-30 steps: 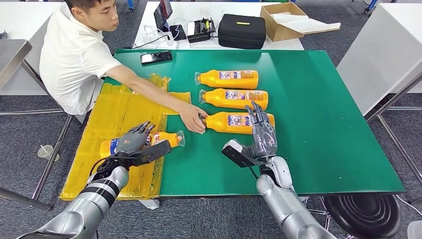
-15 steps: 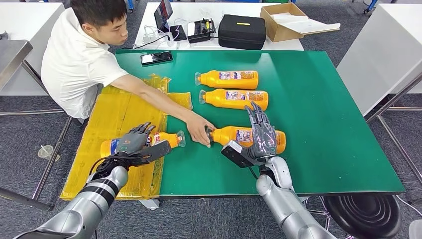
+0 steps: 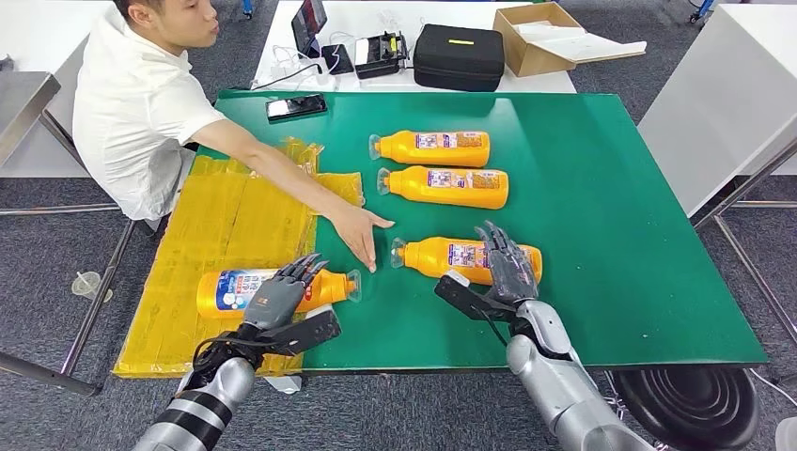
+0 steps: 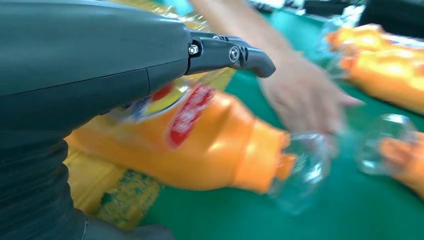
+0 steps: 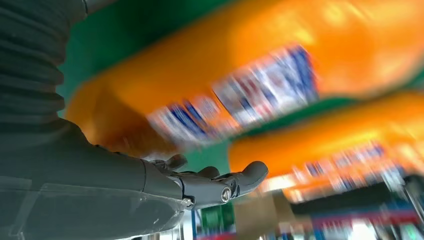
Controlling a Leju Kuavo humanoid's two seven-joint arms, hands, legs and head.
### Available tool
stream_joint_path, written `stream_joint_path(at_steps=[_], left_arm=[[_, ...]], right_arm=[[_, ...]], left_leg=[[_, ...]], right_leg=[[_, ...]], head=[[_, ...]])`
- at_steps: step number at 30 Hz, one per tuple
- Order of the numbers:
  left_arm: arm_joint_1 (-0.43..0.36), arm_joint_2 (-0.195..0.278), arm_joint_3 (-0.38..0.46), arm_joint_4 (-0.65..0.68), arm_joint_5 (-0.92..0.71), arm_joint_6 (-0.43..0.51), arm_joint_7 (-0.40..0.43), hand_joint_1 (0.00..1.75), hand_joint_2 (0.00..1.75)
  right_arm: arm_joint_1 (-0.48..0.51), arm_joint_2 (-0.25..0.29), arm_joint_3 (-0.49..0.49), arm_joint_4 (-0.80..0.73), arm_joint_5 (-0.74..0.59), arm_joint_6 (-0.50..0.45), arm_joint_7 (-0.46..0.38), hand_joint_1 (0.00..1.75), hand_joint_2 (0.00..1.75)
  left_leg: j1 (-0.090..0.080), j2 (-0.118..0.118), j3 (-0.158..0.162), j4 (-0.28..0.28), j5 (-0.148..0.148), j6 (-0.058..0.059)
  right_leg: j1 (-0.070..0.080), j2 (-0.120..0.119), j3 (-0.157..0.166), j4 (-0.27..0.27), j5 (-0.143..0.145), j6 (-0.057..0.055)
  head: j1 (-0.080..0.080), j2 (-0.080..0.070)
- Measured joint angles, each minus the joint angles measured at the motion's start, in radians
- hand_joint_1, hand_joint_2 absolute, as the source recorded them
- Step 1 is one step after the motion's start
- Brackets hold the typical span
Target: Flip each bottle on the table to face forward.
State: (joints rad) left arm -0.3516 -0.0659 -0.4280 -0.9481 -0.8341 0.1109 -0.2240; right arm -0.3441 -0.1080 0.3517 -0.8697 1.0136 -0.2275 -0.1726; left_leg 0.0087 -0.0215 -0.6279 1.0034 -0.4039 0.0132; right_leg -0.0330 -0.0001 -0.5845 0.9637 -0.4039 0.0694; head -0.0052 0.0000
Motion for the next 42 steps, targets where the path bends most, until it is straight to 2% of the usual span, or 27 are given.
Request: stream_joint_path(at_steps=[3, 15, 18, 21, 27, 34, 35, 38, 39, 42], left_arm=[[0.023, 0.014, -0.041, -0.066, 0.007, 0.006, 0.009, 0.0, 1.75], [0.044, 0.032, -0.079, -0.136, 0.005, 0.017, 0.01, 0.0, 1.75], [0.078, 0.043, -0.112, -0.219, -0.002, 0.065, -0.002, 0.0, 1.75], [0.103, 0.044, -0.13, -0.272, 0.011, 0.085, -0.014, 0.0, 1.75], [0.131, 0.044, -0.147, -0.34, 0.029, 0.106, -0.022, 0.0, 1.75], [0.143, 0.043, -0.157, -0.369, 0.037, 0.126, -0.037, 0.0, 1.75], [0.144, 0.043, -0.159, -0.37, 0.039, 0.129, -0.041, 0.0, 1.75], [0.144, 0.043, -0.164, -0.371, 0.053, 0.139, -0.057, 0.0, 1.75], [0.144, 0.043, -0.165, -0.371, 0.059, 0.142, -0.062, 0.0, 1.75], [0.142, 0.043, -0.17, -0.37, 0.082, 0.15, -0.078, 0.0, 1.75]], right_arm=[[0.0, -0.013, 0.0, 0.007, -0.012, 0.041, 0.007, 0.0, 1.75], [0.0, -0.022, 0.002, 0.008, -0.017, 0.051, 0.012, 0.0, 1.75], [-0.013, -0.04, 0.008, 0.016, 0.017, 0.078, 0.076, 0.0, 1.75], [-0.027, -0.052, 0.014, 0.035, 0.07, 0.064, 0.12, 0.0, 1.75], [-0.034, -0.058, 0.031, 0.039, 0.132, 0.044, 0.16, 0.0, 1.75], [-0.042, -0.061, 0.046, 0.028, 0.158, 0.078, 0.187, 0.0, 1.75], [-0.044, -0.062, 0.047, 0.029, 0.15, 0.089, 0.183, 0.27, 1.75], [-0.056, -0.064, 0.047, 0.045, 0.103, 0.124, 0.146, 1.58, 1.75], [-0.061, -0.065, 0.047, 0.055, 0.086, 0.133, 0.129, 1.75, 1.75], [-0.089, -0.071, 0.046, 0.098, 0.038, 0.161, 0.08, 1.75, 1.75]], left_leg=[[0.0, 0.0, -0.001, 0.0, 0.0, 0.0], [0.001, 0.0, -0.001, 0.0, 0.0, 0.0], [0.001, 0.0, -0.001, 0.0, 0.0, 0.0], [0.001, 0.0, -0.001, 0.0, 0.0, 0.0], [0.001, 0.001, -0.001, 0.0, 0.0, 0.0], [0.001, 0.001, -0.001, 0.0, 0.0, 0.0], [0.001, 0.001, -0.001, 0.0, 0.0, 0.0], [0.001, 0.001, -0.001, 0.0, 0.0, 0.0], [0.001, 0.001, -0.001, 0.0, 0.0, 0.0], [0.001, 0.001, 0.001, 0.0, 0.0, 0.0]], right_leg=[[0.001, 0.0, -0.001, 0.0, 0.0, 0.0], [0.001, 0.0, -0.001, 0.0, 0.0, 0.0], [0.0, 0.0, -0.001, 0.0, 0.0, 0.0], [0.0, 0.0, -0.001, 0.0, 0.0, 0.0], [0.001, 0.0, -0.001, 0.0, 0.0, 0.0], [0.001, 0.0, -0.001, 0.0, 0.0, 0.0], [0.001, 0.0, -0.001, 0.0, 0.0, 0.0], [0.001, 0.0, -0.001, 0.0, 0.0, 0.0], [0.001, 0.0, -0.001, 0.0, 0.0, 0.0], [0.001, 0.001, -0.001, 0.0, 0.0, 0.0]], head=[[0.0, 0.0], [0.0, 0.0], [0.0, 0.0], [0.0, 0.0], [0.0, 0.0], [0.0, 0.0], [0.0, 0.0], [0.0, 0.0], [0.0, 0.0], [0.0, 0.0]])
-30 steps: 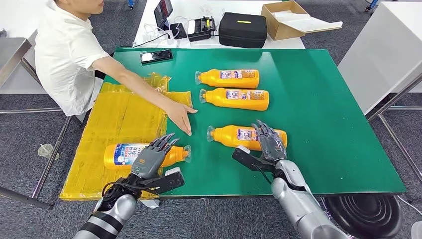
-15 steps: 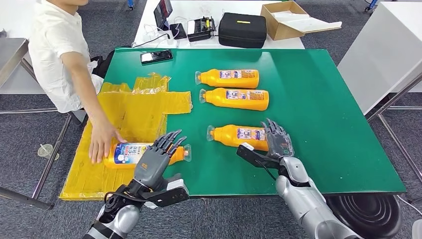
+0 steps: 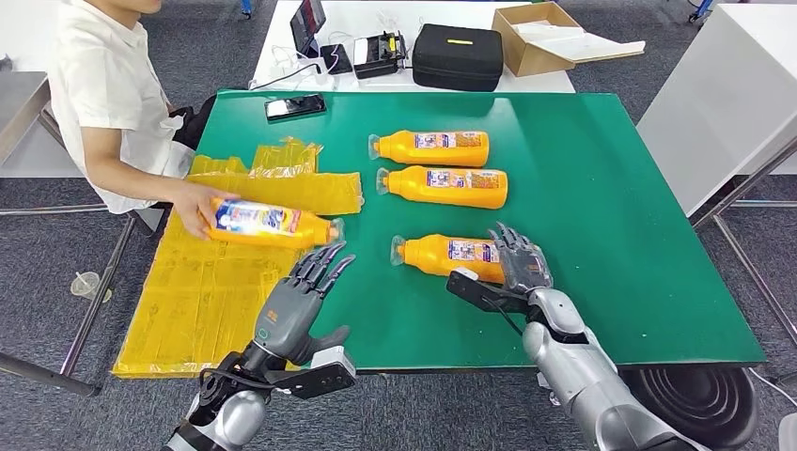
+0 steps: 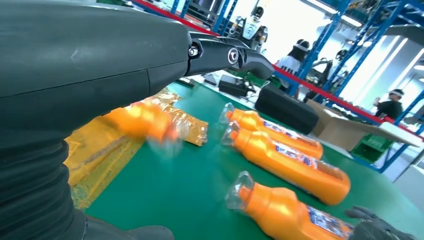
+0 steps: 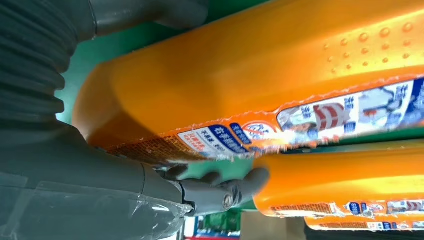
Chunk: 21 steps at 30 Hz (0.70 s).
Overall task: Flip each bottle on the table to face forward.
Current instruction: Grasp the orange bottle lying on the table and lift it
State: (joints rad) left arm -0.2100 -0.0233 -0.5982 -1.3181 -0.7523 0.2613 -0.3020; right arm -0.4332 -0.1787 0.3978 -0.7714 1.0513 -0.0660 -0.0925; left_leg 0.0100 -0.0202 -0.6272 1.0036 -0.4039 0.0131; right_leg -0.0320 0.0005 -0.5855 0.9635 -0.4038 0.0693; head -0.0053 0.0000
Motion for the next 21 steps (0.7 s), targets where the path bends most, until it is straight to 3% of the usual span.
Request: stream_joint_path(at_steps=[11, 21], left_arm=[[-0.019, 0.0, -0.025, 0.022, 0.062, 0.02, -0.042, 0.0, 1.75], [-0.022, 0.0, -0.03, 0.03, 0.067, 0.02, -0.046, 0.0, 1.75]], right_arm=[[-0.072, -0.018, -0.013, 0.134, -0.158, 0.083, -0.146, 1.75, 1.75], [-0.077, -0.023, -0.025, 0.151, -0.177, 0.09, -0.16, 1.75, 1.75]], left_leg=[[0.0, 0.001, 0.011, 0.0, -0.004, 0.0], [0.0, 0.003, 0.016, 0.0, -0.004, 0.0]], right_leg=[[0.0, 0.0, -0.001, -0.001, -0.003, 0.001], [0.0, 0.001, 0.004, -0.002, -0.003, 0.001]], head=[[0.0, 0.0], [0.0, 0.0]])
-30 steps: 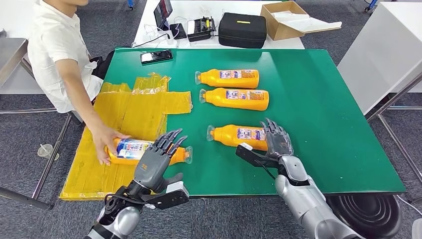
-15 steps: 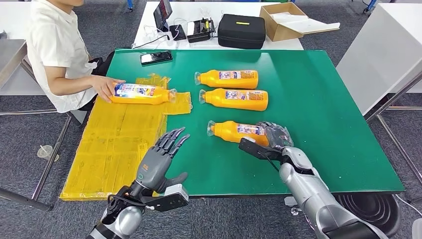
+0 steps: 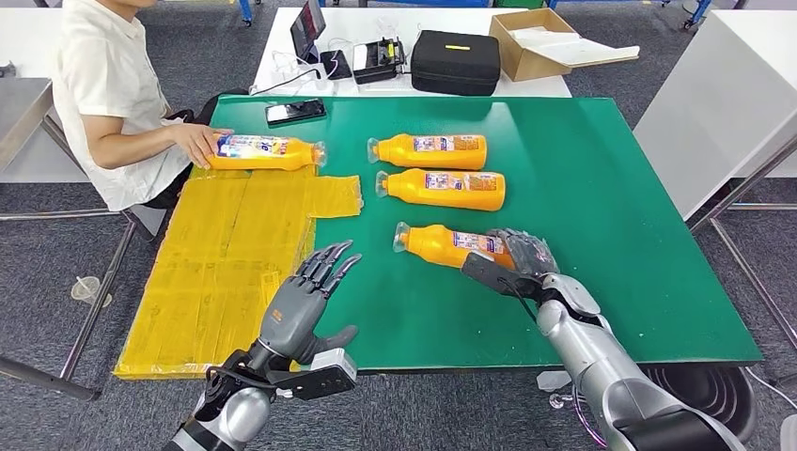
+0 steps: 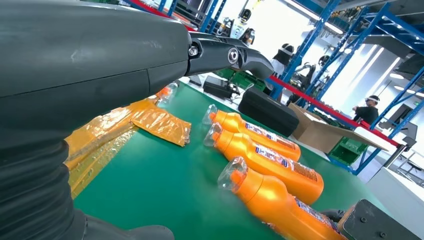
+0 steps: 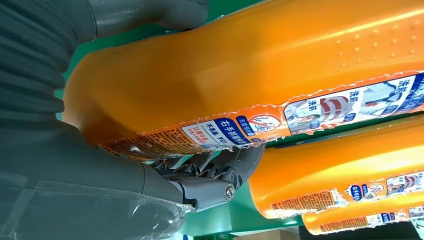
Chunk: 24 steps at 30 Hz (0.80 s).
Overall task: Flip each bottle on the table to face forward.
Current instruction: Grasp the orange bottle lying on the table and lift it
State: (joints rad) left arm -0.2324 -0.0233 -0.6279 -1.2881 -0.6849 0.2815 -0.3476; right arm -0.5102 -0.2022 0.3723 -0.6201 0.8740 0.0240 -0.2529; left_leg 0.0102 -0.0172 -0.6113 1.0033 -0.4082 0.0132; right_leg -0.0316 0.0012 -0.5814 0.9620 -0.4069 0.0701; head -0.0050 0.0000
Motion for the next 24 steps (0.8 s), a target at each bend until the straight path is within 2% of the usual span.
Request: stream_joint_path(at_steps=[5, 10, 12, 14, 17, 20, 24], left_arm=[[0.0, 0.0, -0.004, 0.002, 0.068, -0.006, -0.031, 0.0, 1.75], [0.001, -0.002, -0.006, 0.003, 0.129, -0.013, -0.052, 0.0, 1.75], [0.004, -0.008, -0.005, 0.003, 0.168, -0.011, -0.07, 0.0, 1.75], [0.017, -0.028, 0.009, 0.001, 0.275, -0.014, -0.107, 0.0, 1.75], [0.058, -0.088, 0.06, -0.007, 0.567, -0.054, -0.136, 0.0, 1.75], [0.098, -0.141, 0.096, -0.008, 0.786, -0.089, -0.127, 0.0, 1.75], [0.136, -0.174, 0.122, -0.005, 0.936, -0.114, -0.124, 0.0, 1.75]], right_arm=[[0.005, -0.01, -0.014, -0.006, -0.106, 0.057, -0.056, 1.75, 1.75], [0.009, -0.022, -0.014, -0.019, -0.12, 0.074, -0.026, 1.75, 1.75], [0.015, -0.023, -0.012, -0.023, -0.147, 0.074, -0.044, 1.75, 1.75], [0.039, -0.024, -0.017, -0.043, -0.222, 0.084, -0.102, 1.75, 1.75], [0.115, -0.025, -0.034, -0.135, -0.35, 0.097, -0.167, 1.75, 1.75], [0.191, -0.02, -0.052, -0.243, -0.421, 0.089, -0.184, 1.75, 1.75], [0.266, -0.008, -0.074, -0.355, -0.48, 0.08, -0.203, 1.75, 1.75]], left_leg=[[0.0, 0.001, 0.002, 0.0, -0.001, 0.0], [0.0, 0.002, 0.005, 0.0, -0.002, -0.002], [0.001, 0.001, 0.005, 0.0, -0.002, -0.002], [0.001, 0.001, 0.005, 0.0, -0.003, -0.002], [0.001, 0.002, 0.005, 0.0, -0.004, -0.002], [0.001, 0.002, 0.004, 0.0, -0.005, -0.002], [0.001, 0.002, -0.002, 0.0, -0.004, -0.002]], right_leg=[[0.0, 0.001, 0.001, 0.0, 0.0, 0.0], [0.001, 0.004, 0.004, 0.0, -0.001, 0.0], [0.001, 0.004, 0.005, 0.0, -0.002, 0.0], [0.001, 0.004, 0.008, 0.0, -0.002, 0.0], [0.001, 0.005, 0.015, 0.0, -0.001, 0.0], [0.001, 0.005, 0.014, 0.0, -0.001, 0.0], [0.001, 0.005, 0.009, 0.0, -0.001, 0.0]], head=[[0.0, 0.0], [0.0, 0.0], [0.0, 0.0], [0.0, 0.0], [0.0, 0.0], [0.0, 0.0], [0.0, 0.0]])
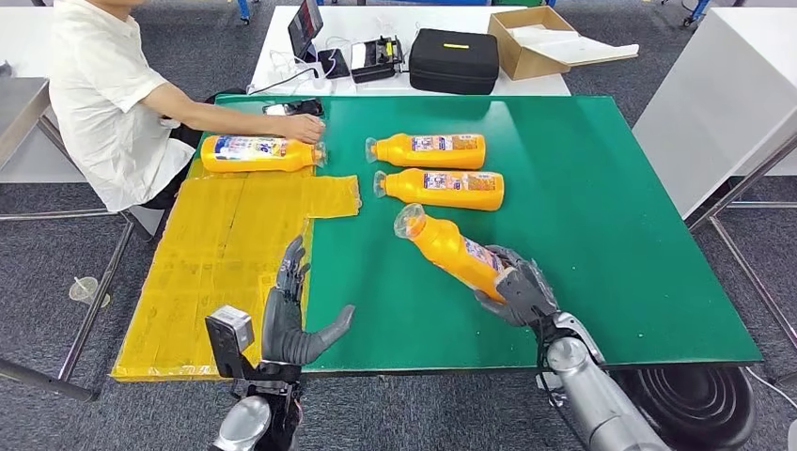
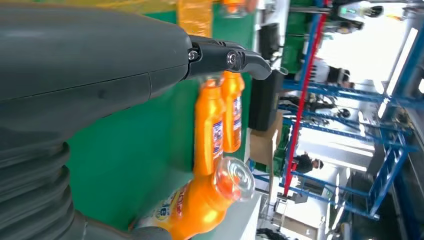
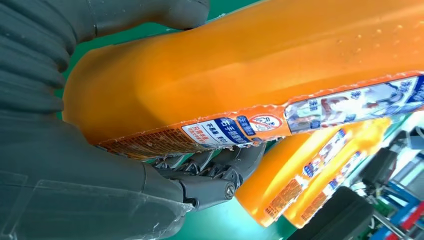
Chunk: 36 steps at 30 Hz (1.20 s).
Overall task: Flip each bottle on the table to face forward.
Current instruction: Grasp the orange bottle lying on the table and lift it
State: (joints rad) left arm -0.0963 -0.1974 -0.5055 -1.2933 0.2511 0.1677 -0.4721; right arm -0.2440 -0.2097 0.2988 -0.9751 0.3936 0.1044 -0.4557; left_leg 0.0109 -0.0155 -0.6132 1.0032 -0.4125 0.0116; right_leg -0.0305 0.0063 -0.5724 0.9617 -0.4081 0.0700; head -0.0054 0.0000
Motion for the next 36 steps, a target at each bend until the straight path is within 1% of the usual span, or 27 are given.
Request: stream_joint_path(at_steps=[5, 13, 15, 19, 23, 26, 30, 32, 36], left_arm=[[0.016, -0.015, 0.018, 0.001, 0.029, -0.011, 0.002, 0.0, 1.75], [0.021, -0.019, 0.03, 0.001, 0.037, -0.017, 0.007, 0.0, 1.75], [0.021, -0.02, 0.032, 0.002, 0.064, -0.036, 0.028, 0.0, 1.75], [0.015, -0.019, 0.033, 0.03, 0.176, -0.091, 0.107, 0.0, 1.75], [0.001, -0.019, 0.031, 0.08, 0.232, -0.11, 0.117, 0.0, 1.75], [-0.012, -0.017, 0.015, 0.106, 0.215, -0.17, 0.106, 0.0, 1.75], [-0.062, -0.007, -0.048, 0.176, 0.106, -0.285, 0.121, 0.0, 1.75], [-0.089, -0.006, -0.07, 0.226, 0.09, -0.321, 0.125, 0.0, 1.75], [-0.124, -0.008, -0.078, 0.293, 0.106, -0.358, 0.117, 0.0, 1.75]], right_arm=[[0.047, 0.008, -0.015, -0.074, -0.01, -0.001, -0.003, 1.75, 1.75], [0.068, 0.014, -0.021, -0.109, -0.014, -0.001, -0.007, 1.75, 1.75], [0.072, 0.016, -0.021, -0.112, -0.022, 0.0, -0.022, 1.75, 1.75], [0.077, 0.026, -0.019, -0.127, -0.041, 0.009, -0.058, 1.75, 1.75], [0.078, 0.042, -0.015, -0.146, -0.063, 0.01, -0.078, 1.75, 1.75], [0.079, 0.058, -0.006, -0.164, -0.093, 0.045, -0.093, 1.75, 1.75], [0.068, 0.094, 0.038, -0.173, -0.109, 0.103, -0.115, 1.75, 1.75], [0.056, 0.116, 0.067, -0.172, -0.116, 0.112, -0.122, 1.75, 1.75], [0.036, 0.145, 0.111, -0.171, -0.138, 0.115, -0.132, 1.75, 1.75]], left_leg=[[0.0, 0.0, -0.004, 0.0, 0.001, 0.0], [0.0, 0.0, -0.008, 0.0, 0.0, 0.0], [0.0, 0.0, -0.008, 0.0, 0.0, 0.0], [0.0, 0.0, -0.009, 0.0, 0.0, 0.0], [0.0, -0.001, -0.01, 0.0, 0.001, 0.0], [0.0, -0.001, -0.01, 0.0, 0.001, 0.0], [0.0, -0.001, -0.011, 0.0, 0.001, 0.0], [0.0, 0.0, -0.011, 0.0, 0.001, 0.0], [0.0, -0.001, -0.011, 0.0, 0.002, 0.0]], right_leg=[[0.0, 0.0, -0.003, 0.0, 0.0, 0.0], [-0.001, 0.0, -0.007, 0.0, 0.0, 0.0], [-0.001, 0.0, -0.008, 0.0, 0.0, 0.0], [-0.001, 0.0, -0.008, 0.0, 0.0, 0.0], [-0.001, 0.0, -0.009, 0.0, 0.0, 0.0], [-0.001, 0.0, -0.009, 0.0, 0.0, 0.0], [-0.001, 0.0, -0.009, 0.0, 0.0, 0.0], [-0.001, 0.0, -0.01, 0.001, 0.0, 0.0], [-0.001, -0.001, -0.01, 0.001, 0.0, 0.0]], head=[[0.0, 0.0], [0.0, 0.0], [0.0, 0.0], [0.0, 0.0], [0.0, 0.0], [0.0, 0.0], [0.0, 0.0], [0.0, 0.0], [0.0, 0.0]])
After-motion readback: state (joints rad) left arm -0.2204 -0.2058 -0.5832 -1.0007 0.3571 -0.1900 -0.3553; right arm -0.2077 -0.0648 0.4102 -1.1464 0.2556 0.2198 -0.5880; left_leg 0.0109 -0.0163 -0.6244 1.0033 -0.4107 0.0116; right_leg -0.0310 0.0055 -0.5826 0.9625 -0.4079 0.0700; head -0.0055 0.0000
